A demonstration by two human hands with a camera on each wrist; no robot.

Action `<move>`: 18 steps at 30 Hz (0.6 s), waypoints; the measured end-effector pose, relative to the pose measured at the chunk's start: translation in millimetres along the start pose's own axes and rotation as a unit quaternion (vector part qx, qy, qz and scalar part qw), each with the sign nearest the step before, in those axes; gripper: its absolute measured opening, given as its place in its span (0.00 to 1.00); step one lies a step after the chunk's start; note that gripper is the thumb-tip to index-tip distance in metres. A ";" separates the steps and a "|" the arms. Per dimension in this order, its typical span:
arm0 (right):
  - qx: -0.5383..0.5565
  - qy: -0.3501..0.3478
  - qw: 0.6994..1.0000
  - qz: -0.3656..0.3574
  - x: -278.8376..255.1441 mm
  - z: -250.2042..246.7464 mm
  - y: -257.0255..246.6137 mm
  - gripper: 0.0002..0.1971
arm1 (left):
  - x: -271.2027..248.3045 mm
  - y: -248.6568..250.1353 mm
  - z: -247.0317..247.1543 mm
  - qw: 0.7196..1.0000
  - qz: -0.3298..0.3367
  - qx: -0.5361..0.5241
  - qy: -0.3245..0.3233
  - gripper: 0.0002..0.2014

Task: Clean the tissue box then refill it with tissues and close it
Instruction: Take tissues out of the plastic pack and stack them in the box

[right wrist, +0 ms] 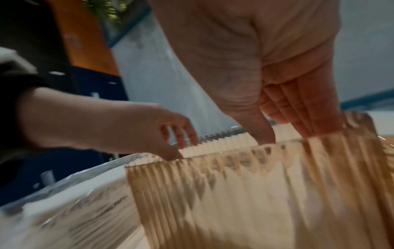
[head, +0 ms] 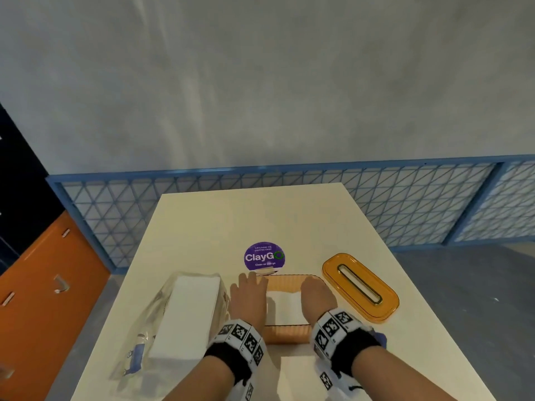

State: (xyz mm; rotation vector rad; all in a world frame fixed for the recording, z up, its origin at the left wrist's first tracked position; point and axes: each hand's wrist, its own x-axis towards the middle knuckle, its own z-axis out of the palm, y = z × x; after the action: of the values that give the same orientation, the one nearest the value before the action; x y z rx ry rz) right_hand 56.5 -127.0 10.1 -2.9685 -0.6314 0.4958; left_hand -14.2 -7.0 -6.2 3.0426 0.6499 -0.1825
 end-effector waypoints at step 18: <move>-0.013 -0.055 0.995 -0.087 20.0 6.2 9.7 0.19 | 5.6 -5.1 4.1 0.969 0.018 -0.246 0.005 0.15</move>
State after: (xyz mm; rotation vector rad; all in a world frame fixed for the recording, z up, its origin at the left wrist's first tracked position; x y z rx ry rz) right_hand 75.5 -127.8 -2.9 -2.8903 -0.9030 0.6418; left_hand -11.6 -0.3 -10.9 2.5746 0.5415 0.0006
